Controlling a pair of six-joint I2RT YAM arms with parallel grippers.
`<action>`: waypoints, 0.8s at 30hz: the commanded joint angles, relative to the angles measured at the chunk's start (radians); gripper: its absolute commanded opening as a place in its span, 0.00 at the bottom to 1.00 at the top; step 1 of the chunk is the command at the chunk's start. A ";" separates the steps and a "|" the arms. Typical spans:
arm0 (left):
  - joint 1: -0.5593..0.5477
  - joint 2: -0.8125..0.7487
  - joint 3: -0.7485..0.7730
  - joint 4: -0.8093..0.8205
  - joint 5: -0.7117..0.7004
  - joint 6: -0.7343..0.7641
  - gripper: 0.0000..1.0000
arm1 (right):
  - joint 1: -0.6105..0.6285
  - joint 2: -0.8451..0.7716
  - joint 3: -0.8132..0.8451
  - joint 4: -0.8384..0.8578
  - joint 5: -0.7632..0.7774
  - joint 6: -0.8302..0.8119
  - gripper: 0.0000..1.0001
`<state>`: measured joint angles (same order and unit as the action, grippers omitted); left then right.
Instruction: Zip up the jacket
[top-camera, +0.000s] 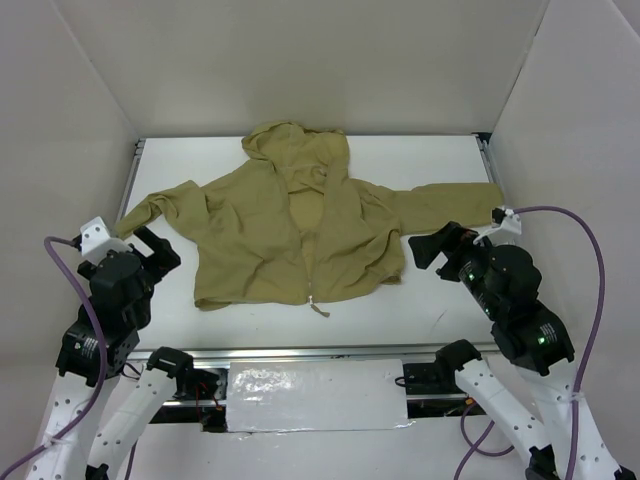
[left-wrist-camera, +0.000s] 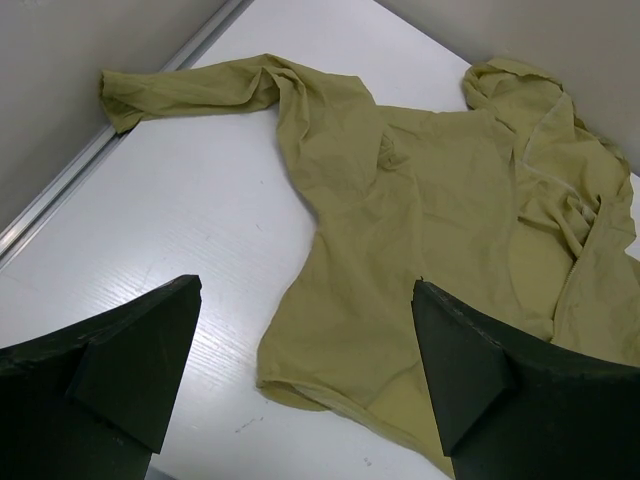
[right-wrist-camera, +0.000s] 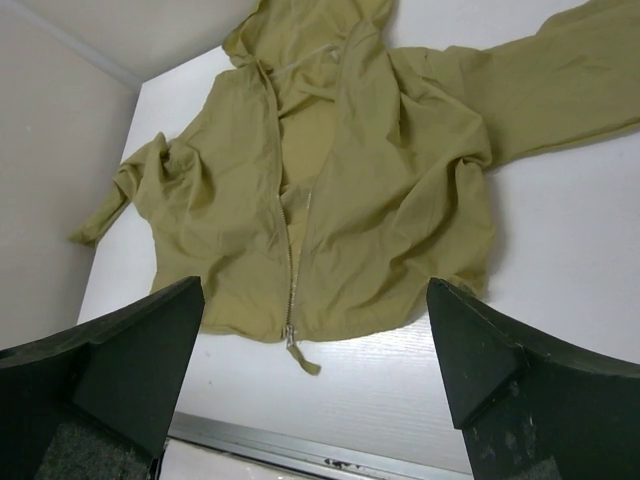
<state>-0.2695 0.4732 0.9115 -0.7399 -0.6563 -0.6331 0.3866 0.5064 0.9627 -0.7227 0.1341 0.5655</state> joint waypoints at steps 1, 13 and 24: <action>0.006 -0.004 -0.003 0.043 0.017 0.021 1.00 | 0.006 -0.011 -0.019 0.063 -0.025 0.022 1.00; 0.006 -0.062 -0.005 0.025 0.101 0.010 0.99 | 0.009 0.070 -0.143 0.316 -0.471 0.068 1.00; 0.006 0.054 -0.105 0.164 0.518 -0.014 0.99 | 0.294 0.562 -0.131 0.425 -0.192 0.113 0.96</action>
<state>-0.2668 0.4374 0.8455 -0.6727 -0.3542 -0.6334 0.6319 1.0206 0.7532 -0.3229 -0.2329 0.6895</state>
